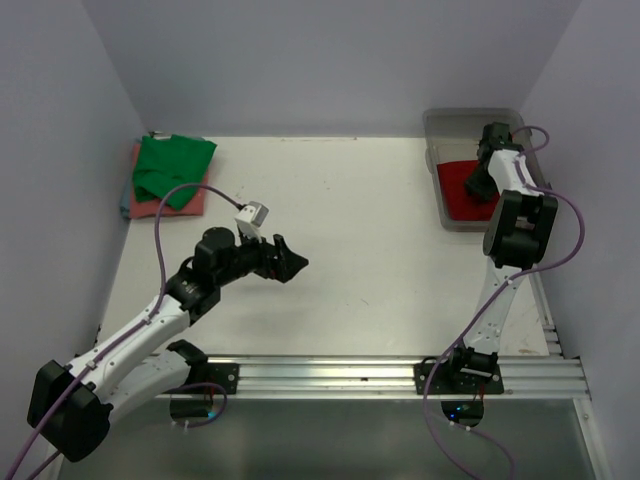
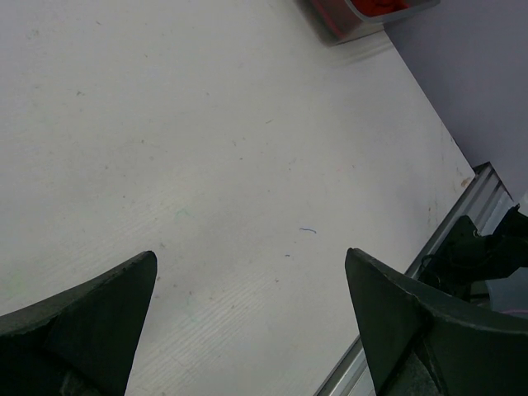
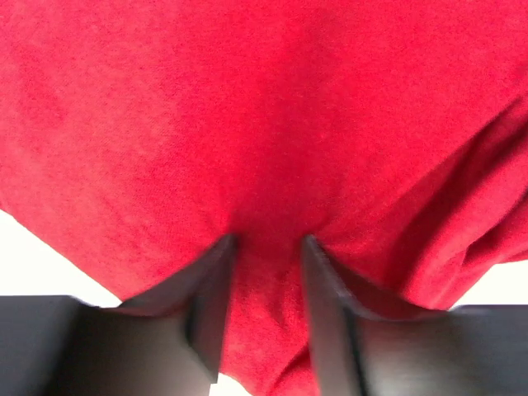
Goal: Fold and stack the t-shirts
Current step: Grab the tshirt from the pile
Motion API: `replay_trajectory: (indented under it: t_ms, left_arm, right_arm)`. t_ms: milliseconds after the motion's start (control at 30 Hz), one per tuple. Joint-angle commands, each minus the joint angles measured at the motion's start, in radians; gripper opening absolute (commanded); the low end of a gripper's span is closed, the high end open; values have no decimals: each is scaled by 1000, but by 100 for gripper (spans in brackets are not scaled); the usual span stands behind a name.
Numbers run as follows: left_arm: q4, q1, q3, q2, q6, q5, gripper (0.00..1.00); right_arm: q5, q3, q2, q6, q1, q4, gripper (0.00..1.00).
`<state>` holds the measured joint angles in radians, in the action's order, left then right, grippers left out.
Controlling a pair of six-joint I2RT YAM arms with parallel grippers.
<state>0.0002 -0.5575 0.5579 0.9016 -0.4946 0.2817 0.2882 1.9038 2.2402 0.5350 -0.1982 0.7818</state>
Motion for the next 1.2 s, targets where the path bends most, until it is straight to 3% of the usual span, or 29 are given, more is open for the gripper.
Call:
replay_trajectory:
  t_ms: [0,100,200,433,567,667,867,900,1000,1033,1167]
  left_arm:
    - [7,-4,-13,-20,-12,-16,100]
    - [9,-4,-21,-18,-12,-16,100]
    - [6,-4,-26,-23,-13,-18,100]
    - [11,-4,-30,-52,-7,-27,100]
    - [33,-4,-36,-49,-13,-18,100]
    - [38,-4,-36,-44,-15,-15,100]
    - [29,-4,-38,-62,-22,-45,100]
    - [26,-4,-38,-67,-22,-62,100]
    - [3,-4,-32,-98,-32,-132,100]
    - [-32,-4,-24,-124,-35,-160,100]
    - [-115,-4,-3,-203,-51,-277,100]
  right_arm:
    - [-61,-28,-2,16,5,-30,37]
    - [-72,-43,-8,26,3,-35,0]
    - [-87,-96,-71,40,2,-67,0]
    - [-129,-470,-523,54,8,-410,0]
    - [-184,-612,-822,49,22,-538,0]
    - [-268,-672,-922,45,26,-592,0]
    - [-726,-745,-1059,48,46,-725,0]
    - [-883,-768,-1076,62,54,-754,0]
    - [-1088,-785,-1087,54,129,-874,0]
    - [-1194,-778,-1088,28,190,-869,0]
    - [-1319,-736,-1079,-133,376,-727,0]
